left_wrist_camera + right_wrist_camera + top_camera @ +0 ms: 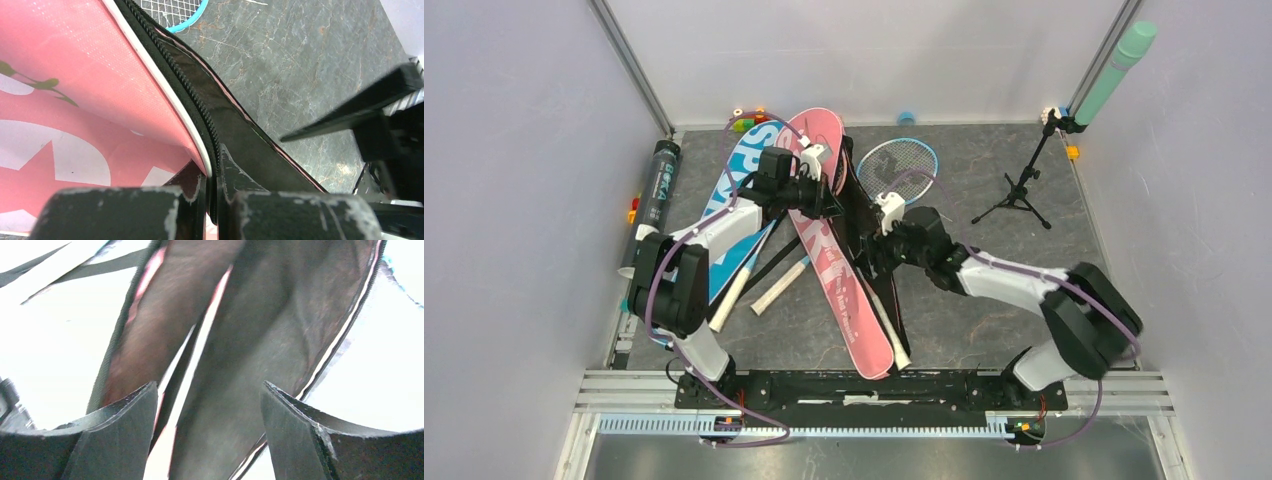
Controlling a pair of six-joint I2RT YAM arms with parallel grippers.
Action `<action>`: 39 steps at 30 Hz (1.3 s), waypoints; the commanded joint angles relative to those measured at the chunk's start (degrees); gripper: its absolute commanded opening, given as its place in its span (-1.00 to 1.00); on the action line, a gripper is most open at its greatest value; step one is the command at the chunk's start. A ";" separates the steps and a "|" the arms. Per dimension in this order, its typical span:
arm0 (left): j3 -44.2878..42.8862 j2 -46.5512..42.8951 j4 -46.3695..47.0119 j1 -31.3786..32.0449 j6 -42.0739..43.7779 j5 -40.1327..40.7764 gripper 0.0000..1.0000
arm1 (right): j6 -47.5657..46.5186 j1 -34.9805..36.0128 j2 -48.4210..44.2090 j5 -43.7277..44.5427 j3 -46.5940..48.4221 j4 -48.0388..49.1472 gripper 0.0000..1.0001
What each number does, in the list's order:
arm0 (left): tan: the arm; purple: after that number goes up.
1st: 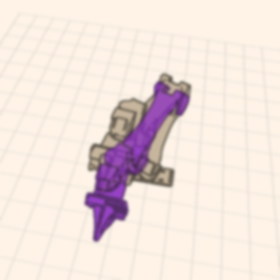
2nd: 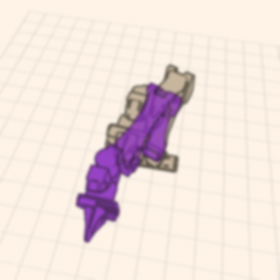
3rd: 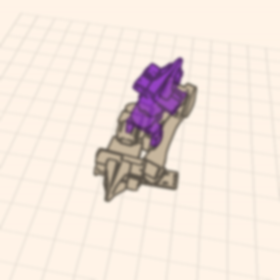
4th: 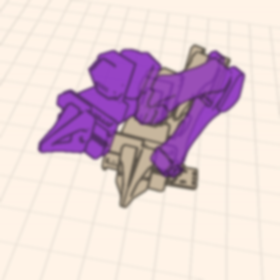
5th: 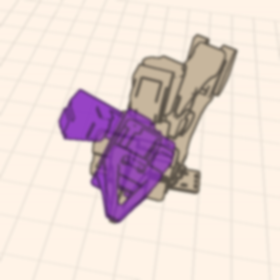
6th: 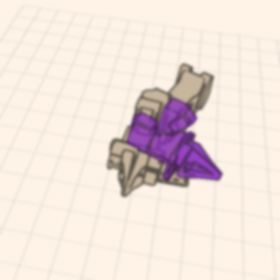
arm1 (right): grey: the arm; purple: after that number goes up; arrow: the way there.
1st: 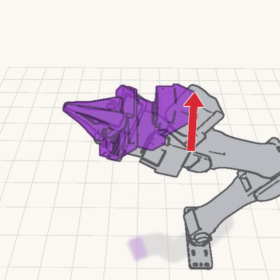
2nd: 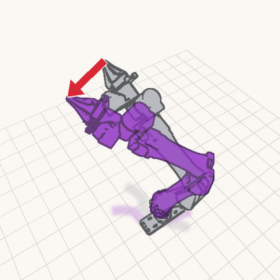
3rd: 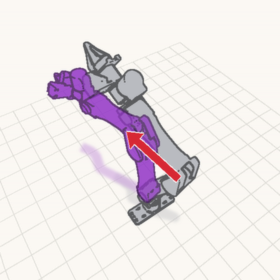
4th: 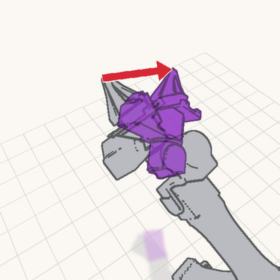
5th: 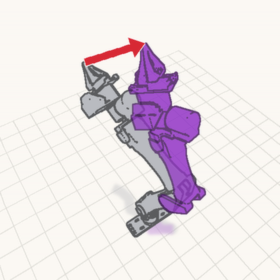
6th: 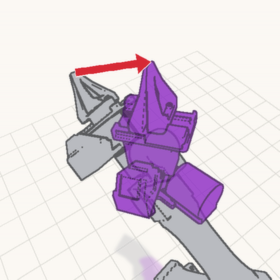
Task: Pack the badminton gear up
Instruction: Place the racket in the racket bag.
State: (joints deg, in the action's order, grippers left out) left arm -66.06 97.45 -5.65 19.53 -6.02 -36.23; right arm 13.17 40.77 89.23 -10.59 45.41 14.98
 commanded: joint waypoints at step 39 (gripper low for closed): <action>8.23 -7.87 15.37 0.25 -8.22 -10.16 -0.95 | 17.60 4.02 -12.37 -23.56 -21.82 20.40 -0.98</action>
State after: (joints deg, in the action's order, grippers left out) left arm -59.02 93.67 3.55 19.07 -10.07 -41.01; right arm 34.63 44.25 74.41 -35.62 14.35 26.57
